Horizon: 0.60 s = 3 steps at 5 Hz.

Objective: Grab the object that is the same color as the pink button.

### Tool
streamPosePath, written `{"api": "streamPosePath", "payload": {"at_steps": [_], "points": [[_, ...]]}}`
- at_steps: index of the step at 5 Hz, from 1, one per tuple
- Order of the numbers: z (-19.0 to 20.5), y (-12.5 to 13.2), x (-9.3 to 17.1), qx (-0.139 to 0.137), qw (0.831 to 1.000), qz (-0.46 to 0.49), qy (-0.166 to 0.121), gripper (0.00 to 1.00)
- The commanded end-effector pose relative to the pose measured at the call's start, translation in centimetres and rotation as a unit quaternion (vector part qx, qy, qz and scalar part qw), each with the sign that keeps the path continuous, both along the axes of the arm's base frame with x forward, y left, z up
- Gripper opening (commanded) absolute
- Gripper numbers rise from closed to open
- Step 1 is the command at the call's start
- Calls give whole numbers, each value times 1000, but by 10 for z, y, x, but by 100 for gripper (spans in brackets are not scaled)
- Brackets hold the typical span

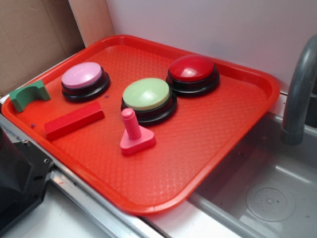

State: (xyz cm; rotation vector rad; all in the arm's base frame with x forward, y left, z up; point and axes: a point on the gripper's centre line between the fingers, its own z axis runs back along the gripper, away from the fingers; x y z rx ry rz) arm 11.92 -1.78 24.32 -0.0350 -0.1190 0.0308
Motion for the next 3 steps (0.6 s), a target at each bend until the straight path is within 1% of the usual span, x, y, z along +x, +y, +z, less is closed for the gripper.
{"api": "streamPosePath", "payload": {"at_steps": [1, 2, 3], "points": [[0, 0, 0, 0, 1000, 0, 0, 100], [-50, -47, 11, 40, 996, -68, 31, 100], [-95, -64, 18, 64, 994, -92, 15, 100]]}}
